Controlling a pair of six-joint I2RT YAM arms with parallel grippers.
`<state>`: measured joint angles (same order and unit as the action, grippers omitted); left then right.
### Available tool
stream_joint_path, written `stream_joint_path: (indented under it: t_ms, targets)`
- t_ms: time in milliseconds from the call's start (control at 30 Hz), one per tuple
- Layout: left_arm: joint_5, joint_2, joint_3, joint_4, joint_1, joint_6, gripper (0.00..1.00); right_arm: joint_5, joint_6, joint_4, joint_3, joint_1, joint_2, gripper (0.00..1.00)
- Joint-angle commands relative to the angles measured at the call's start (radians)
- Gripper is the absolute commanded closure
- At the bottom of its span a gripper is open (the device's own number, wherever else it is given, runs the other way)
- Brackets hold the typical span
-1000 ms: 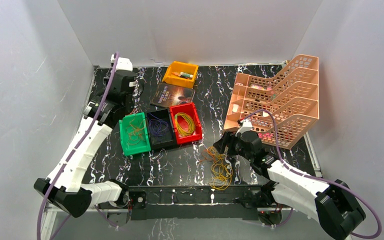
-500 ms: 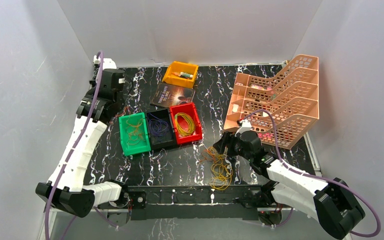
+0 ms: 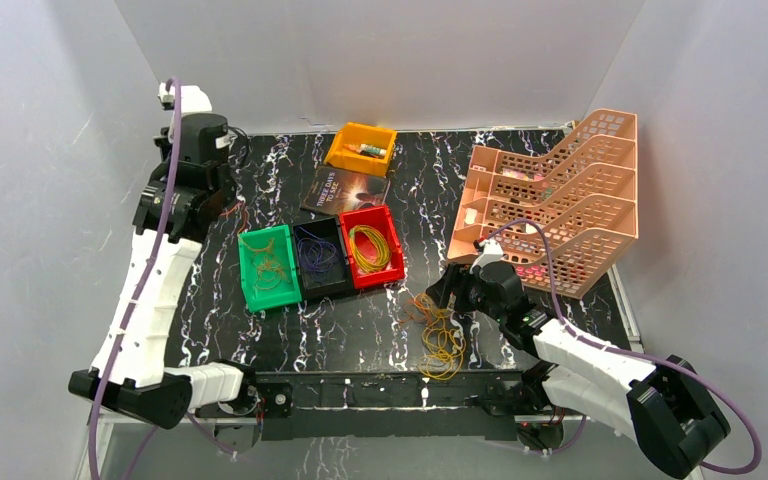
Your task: Untangle the cables
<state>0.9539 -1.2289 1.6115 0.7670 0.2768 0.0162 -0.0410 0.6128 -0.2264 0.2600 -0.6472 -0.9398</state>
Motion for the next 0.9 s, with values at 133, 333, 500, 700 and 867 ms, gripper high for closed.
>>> stream_joint_path:
  t_ms: [133,333,500,700,867]
  targets:
    - [-0.022,-0.074,0.166,-0.114,-0.008,0.127,1.00,0.009,-0.008,-0.053,0.024,0.004,-0.008,0.20]
    - [-0.114,-0.116,0.220,-0.121,-0.008,0.129,1.00,0.009,-0.006,-0.054,0.018,0.003,-0.007,0.20]
    - [-0.170,-0.129,0.242,-0.122,-0.008,0.125,1.00,0.009,-0.007,-0.059,0.018,0.004,-0.018,0.20]
    - [-0.281,-0.183,0.372,-0.119,-0.007,0.117,1.00,0.029,-0.010,-0.075,0.029,0.004,-0.050,0.20]
    - [-0.290,-0.210,0.396,-0.130,-0.008,0.144,1.00,0.032,-0.008,-0.072,0.024,0.004,-0.048,0.20]
